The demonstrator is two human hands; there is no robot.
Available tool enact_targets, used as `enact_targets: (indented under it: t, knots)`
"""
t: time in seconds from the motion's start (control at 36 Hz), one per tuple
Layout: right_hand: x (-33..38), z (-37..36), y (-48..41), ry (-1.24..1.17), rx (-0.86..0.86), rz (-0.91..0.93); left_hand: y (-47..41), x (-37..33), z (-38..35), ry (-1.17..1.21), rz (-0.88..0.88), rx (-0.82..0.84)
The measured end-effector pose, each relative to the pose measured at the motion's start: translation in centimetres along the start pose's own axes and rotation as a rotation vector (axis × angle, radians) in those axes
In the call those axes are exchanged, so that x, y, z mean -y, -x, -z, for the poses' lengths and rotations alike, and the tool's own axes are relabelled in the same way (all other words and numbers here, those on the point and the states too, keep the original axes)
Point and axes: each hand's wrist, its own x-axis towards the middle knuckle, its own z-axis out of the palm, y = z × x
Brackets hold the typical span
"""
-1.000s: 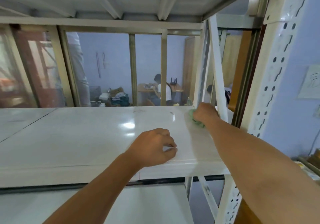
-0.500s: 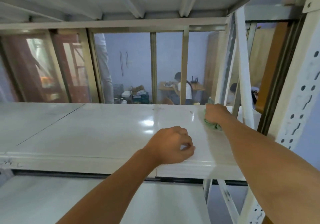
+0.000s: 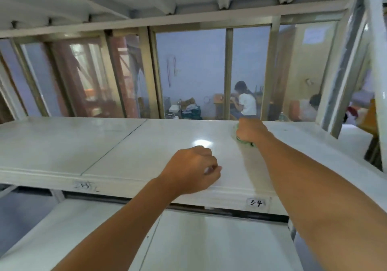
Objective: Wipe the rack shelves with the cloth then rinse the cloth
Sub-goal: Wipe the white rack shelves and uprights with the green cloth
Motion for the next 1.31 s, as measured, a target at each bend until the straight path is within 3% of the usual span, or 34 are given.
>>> enact_targets:
  t: [0.31,0.64,1.03,1.31]
  knots:
    - [17.5,-4.3,-1.9,0.019,0.015,0.067,10.1,15.3,8.2,-0.054,0.126,-0.049]
    - [39.1,-9.6,-3.0,-0.075,0.029,0.160,20.9,25.7,15.9,-0.120,0.224,-0.050]
    - [50.8,-12.7,-4.0,-0.013,0.005,0.175,27.8,34.3,20.1,-0.119,0.226,-0.136]
    - [60.8,-15.3,-5.2,-0.041,0.048,0.356,31.2,40.9,22.5,-0.191,0.234,-0.226]
